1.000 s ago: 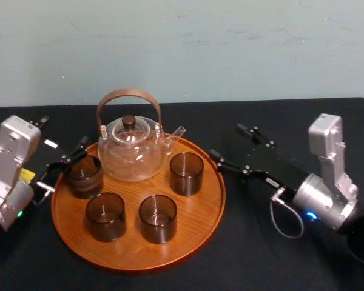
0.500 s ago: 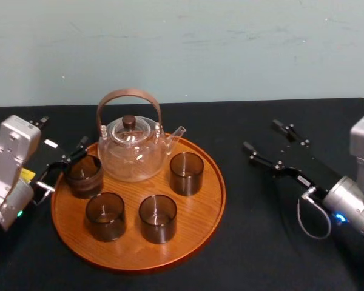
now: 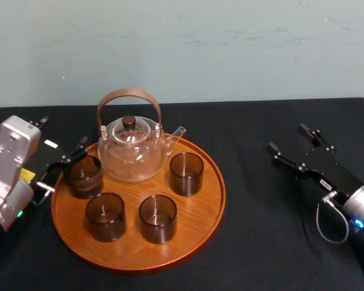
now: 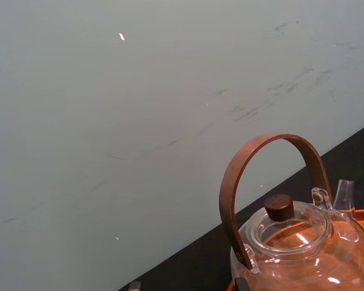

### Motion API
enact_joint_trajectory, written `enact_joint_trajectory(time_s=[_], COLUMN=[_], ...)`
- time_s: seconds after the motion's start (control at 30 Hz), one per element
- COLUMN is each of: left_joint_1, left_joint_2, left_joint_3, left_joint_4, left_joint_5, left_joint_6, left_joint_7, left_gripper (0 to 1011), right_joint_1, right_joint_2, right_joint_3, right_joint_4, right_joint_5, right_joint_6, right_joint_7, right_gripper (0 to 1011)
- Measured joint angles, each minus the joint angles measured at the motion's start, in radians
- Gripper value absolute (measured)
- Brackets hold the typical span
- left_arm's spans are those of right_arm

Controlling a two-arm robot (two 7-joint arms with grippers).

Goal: Pick up the glass from the table and place it on the tray.

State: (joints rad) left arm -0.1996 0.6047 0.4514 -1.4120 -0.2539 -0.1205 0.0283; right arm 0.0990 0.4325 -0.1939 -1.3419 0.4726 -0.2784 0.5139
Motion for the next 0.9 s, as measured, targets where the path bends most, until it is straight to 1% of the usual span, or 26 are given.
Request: enact_joint_trajectory(time_s=[0.3,0.57,0.73,0.83,0.9], left_joint_1=[0.000,0.000,0.000,0.000,0.000], left_joint_2=[0.000,0.000,0.000,0.000,0.000], left_joint_3=[0.000,0.000,0.000,0.000,0.000], left_joint_4=[0.000,0.000,0.000,0.000,0.000], left_joint_5=[0.000,0.000,0.000,0.000,0.000], left_joint_6=[0.000,0.000,0.000,0.000,0.000], left_joint_7=[0.000,0.000,0.000,0.000,0.000], left_gripper=[1001,1001,1001,1001,1001], right_joint_1=[-0.010,-0.010,-0.007,-0.006,-0.006], right_joint_2=[-0.008,-0.016,-0.023,-0.028,-0.028], right_joint_3=[0.019,0.023,0.024,0.024,0.024], right_joint_4=[0.018,0.037,0.054,0.060,0.061], right_joint_5=[0.002,-0.001,-0.020,-0.041,-0.042], right_joint_6=[-0.003,-0.003,-0.008,-0.011,-0.011], right_joint_7=[0.000,0.002,-0.009,-0.028,-0.027], right_gripper=[1002,1002,1002,1002,1002])
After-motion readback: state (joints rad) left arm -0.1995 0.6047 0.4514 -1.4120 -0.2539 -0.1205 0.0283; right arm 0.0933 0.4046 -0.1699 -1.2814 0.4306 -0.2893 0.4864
